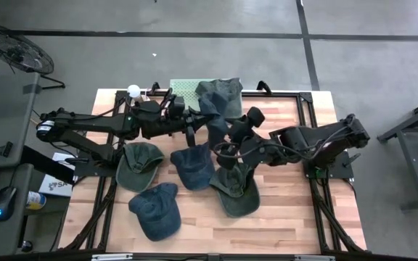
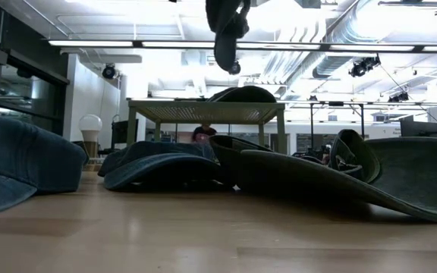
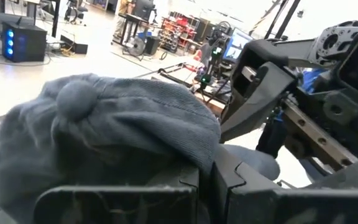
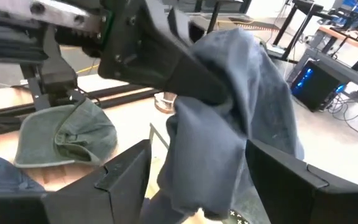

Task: Pick & Place hat
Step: Put the right blue cap on the shelf

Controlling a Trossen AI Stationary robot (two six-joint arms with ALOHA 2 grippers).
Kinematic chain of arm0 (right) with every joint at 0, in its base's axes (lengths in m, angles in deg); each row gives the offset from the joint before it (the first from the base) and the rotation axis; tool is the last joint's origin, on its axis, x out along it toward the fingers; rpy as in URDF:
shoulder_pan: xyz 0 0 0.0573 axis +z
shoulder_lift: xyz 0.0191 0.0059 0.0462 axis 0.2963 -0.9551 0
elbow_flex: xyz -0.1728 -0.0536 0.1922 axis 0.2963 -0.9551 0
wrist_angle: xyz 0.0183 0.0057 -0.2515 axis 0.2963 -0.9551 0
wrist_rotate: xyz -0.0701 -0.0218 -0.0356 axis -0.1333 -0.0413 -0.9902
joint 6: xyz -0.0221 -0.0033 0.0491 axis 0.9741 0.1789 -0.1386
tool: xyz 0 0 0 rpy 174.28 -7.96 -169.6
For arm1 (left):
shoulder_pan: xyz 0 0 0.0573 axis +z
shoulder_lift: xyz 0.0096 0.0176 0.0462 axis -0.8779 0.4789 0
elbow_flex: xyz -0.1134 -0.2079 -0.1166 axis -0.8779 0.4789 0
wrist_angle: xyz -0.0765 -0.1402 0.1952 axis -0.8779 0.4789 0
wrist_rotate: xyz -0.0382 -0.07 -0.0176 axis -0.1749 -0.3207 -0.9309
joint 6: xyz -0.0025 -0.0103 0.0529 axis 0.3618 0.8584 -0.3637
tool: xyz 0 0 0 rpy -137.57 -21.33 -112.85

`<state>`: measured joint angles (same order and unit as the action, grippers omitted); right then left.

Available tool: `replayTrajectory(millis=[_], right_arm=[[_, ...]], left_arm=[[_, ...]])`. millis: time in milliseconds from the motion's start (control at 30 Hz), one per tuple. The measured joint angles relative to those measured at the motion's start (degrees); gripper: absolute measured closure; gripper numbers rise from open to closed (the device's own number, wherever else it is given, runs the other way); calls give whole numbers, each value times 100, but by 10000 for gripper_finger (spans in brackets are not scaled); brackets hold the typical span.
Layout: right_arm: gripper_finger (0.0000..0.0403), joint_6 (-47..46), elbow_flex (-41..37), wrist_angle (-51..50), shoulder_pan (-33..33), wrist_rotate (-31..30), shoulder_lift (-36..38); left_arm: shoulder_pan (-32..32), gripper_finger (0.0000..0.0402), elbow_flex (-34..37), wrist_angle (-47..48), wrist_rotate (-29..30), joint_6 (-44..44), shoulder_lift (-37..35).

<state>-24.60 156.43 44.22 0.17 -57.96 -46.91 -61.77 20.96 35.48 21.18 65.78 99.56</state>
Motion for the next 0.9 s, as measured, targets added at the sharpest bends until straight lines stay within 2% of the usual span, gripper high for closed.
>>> replayTrajectory(millis=[433,900], right_arm=[[149,-19,-3,-102,-188,119,-292],[149,-468,-4,-441,-280,234,-290]], left_arm=[[0,401,0,15,4,0,0],[0,401,0,22,-28,0,0]])
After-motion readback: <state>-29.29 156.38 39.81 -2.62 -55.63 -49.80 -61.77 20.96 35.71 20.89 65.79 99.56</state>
